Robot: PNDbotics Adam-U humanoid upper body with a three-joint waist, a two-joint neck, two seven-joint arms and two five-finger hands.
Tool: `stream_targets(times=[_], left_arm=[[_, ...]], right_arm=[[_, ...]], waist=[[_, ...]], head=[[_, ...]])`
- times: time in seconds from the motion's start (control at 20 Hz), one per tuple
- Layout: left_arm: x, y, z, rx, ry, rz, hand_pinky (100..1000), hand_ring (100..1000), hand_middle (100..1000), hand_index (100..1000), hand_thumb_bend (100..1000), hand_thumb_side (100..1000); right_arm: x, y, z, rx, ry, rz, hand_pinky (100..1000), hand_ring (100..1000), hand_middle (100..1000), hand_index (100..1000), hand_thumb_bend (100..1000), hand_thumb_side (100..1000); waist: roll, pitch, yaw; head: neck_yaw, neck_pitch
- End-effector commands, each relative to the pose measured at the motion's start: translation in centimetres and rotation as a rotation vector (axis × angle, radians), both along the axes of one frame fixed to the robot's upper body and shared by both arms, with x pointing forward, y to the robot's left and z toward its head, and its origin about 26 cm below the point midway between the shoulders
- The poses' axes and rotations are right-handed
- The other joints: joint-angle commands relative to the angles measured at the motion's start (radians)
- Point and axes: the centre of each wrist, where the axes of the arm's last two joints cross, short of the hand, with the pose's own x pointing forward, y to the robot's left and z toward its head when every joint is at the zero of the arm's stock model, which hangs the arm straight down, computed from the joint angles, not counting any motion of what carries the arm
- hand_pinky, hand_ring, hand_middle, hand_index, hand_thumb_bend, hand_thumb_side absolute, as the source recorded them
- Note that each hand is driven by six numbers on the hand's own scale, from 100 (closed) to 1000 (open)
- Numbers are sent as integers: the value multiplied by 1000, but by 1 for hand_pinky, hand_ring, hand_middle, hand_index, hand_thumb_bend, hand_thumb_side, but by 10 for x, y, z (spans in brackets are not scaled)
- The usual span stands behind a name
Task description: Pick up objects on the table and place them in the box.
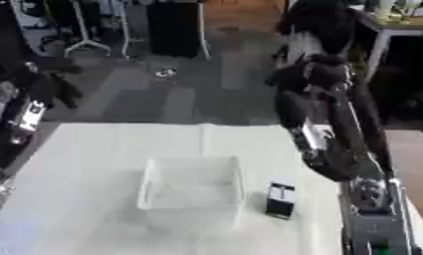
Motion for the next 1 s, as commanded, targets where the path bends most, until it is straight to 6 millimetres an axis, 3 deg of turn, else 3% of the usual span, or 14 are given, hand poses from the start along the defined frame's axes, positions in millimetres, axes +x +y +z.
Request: stream_targets(times=[0.05, 0.6, 0.75, 0.9, 1.0], left_arm=[[-1, 5, 10, 21, -29, 9, 407, 529, 667, 786, 136, 892], [-1, 5, 10, 22, -28, 8, 407, 529, 667, 786, 135, 892], [-1, 6, 10, 21, -28, 11, 408, 529, 667, 786, 138, 890], [-1, 6, 9, 19, -25, 11, 408, 529, 667, 786, 136, 892], [-1, 6, 8, 20, -20, 8, 407, 530, 667, 786, 136, 893]], right_arm=[[-1, 1, 7, -3, -24, 2, 349, 354, 429, 604, 413, 1000], [-1, 1, 7, -10, -23, -4, 349, 354, 431, 605, 414, 1000], [1, -1, 4, -18, -7, -20, 349, 364, 461, 650, 477, 1000], [23, -13, -8, -130, 87, -145, 357, 376, 491, 681, 489, 1000], [39, -18, -12, -213, 116, -213, 367, 389, 518, 703, 494, 1000]], waist=[[1, -11, 0], [1, -11, 0], [2, -12, 2], [3, -17, 8], [1, -20, 12]], head=[[4, -9], [5, -12], [14, -15], [19, -18], [2, 0]])
